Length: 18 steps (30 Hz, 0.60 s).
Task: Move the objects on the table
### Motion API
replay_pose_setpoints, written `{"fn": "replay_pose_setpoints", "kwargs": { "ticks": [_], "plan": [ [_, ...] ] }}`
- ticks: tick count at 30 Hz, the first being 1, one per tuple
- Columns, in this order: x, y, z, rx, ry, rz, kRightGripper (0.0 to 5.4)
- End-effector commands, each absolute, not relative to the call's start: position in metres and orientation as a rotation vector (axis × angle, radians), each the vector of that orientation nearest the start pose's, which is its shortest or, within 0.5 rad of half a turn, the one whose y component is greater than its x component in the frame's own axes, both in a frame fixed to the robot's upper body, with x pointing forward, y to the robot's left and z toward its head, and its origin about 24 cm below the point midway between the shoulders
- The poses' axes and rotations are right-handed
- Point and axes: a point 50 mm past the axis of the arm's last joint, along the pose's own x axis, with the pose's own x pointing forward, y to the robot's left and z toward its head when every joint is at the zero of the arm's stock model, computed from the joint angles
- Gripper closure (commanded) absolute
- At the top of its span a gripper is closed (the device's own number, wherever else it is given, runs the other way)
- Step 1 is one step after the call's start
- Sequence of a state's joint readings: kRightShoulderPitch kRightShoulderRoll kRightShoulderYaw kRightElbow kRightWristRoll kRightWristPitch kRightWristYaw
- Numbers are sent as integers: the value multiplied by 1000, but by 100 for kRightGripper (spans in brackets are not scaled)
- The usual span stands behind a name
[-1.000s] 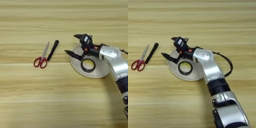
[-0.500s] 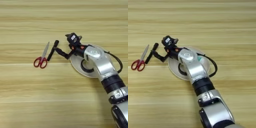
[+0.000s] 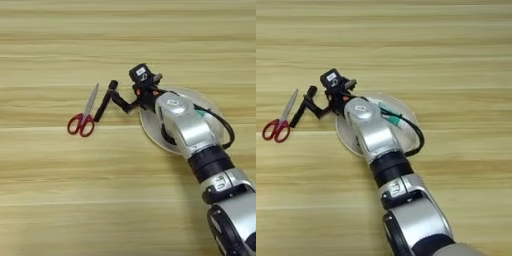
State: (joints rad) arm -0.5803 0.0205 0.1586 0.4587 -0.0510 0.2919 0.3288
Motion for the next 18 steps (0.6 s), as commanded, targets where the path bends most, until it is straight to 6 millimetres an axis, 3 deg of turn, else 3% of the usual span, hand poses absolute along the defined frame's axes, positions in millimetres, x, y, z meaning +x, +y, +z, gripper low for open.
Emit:
{"fn": "replay_pose_setpoints", "kwargs": {
  "ticks": [1, 13, 18],
  "plan": [
    [352, -40, 115, -142, 74, 582, 3],
    [357, -22, 122, -142, 109, 517, 3],
    [356, -12, 116, -130, 176, 504, 3]
  ]
}}
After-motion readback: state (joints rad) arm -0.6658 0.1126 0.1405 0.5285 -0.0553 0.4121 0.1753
